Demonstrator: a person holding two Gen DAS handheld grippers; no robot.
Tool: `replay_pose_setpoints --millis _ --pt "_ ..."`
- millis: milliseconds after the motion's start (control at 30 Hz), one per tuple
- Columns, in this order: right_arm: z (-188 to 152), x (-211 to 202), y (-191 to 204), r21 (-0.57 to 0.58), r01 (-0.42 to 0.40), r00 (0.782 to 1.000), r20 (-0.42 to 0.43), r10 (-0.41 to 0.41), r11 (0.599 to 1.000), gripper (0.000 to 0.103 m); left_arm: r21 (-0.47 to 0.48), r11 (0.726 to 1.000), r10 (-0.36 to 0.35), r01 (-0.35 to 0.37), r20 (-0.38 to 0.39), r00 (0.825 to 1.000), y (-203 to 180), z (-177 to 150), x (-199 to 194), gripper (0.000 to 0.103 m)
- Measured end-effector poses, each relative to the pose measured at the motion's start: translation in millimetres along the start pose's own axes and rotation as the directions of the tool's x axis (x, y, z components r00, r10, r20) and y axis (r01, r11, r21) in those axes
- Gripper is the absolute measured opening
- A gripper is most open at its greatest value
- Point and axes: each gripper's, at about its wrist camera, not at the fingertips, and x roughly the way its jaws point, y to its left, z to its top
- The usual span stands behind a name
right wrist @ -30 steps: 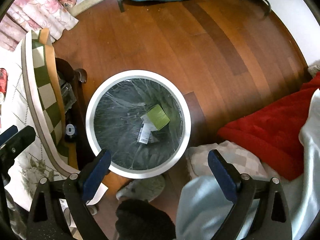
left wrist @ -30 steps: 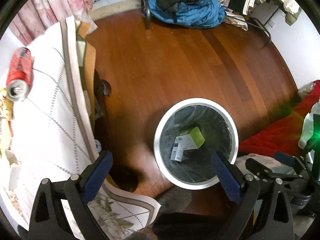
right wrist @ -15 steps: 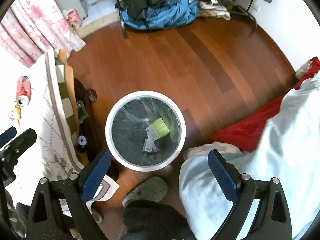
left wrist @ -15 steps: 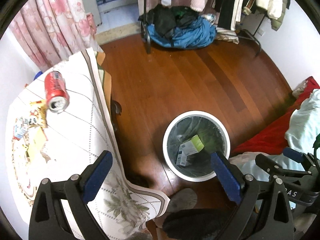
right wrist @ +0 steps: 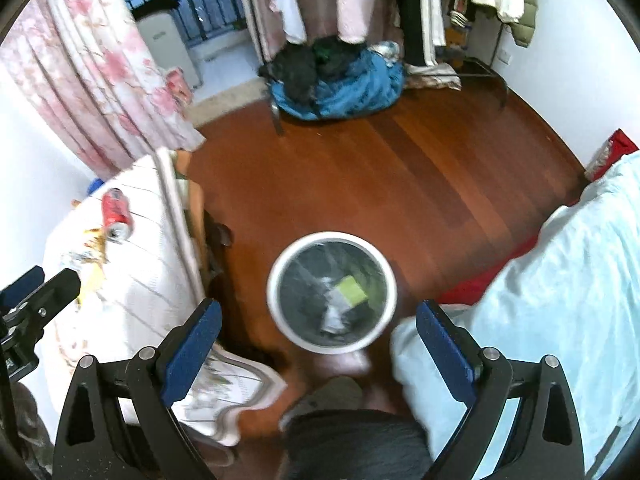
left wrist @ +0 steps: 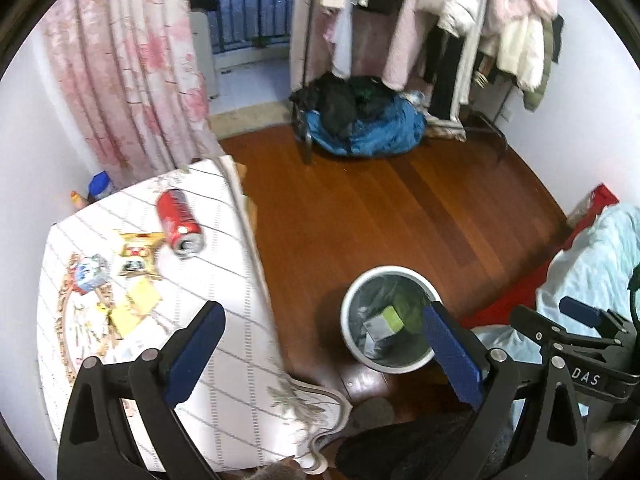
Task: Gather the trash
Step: 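Move both tools back over the table, then grasp the red cola can with the right tool while the left tool grasps the torn white box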
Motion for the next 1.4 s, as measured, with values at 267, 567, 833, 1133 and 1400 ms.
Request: replay_pose_setpoints --millis 267,567,833,1133,1400 --pt "-25.4 45.2 116.9 -0.042 -0.169 0.983 -0.082 0.166 0.985 0.100 -0.034 0.983 0.179 -0.180 -0.044 0.983 121.7 -35.3 7.8 0.101" --pt "-60.2 153.6 230.4 -0.105 -0.216 0.944 -0.277 0.180 0.971 0.100 0.154 0.960 0.268 -0.236 -0.248 0.931 207.3 -84.4 109.9 0.100" --pt "-36.5 191.4 244.9 -0.154 -0.185 0.936 -0.329 0.126 0.971 0.100 0.264 0.957 0.211 -0.120 -0.351 0.912 206.2 -89.4 167.7 0.057" --pt "53.5 210.4 305.4 -0.220 -0.259 0.935 -0.303 0.187 0.940 0.099 -0.342 0.907 0.136 -0.245 -0.313 0.940 280.6 -96.8 135.9 0.052" --pt "108.6 262.7 386.3 -0.315 -0.253 0.926 -0.352 0.135 0.915 0.099 -0.447 0.838 0.169 -0.312 -0.331 0.928 298.0 -96.1 150.0 0.050"
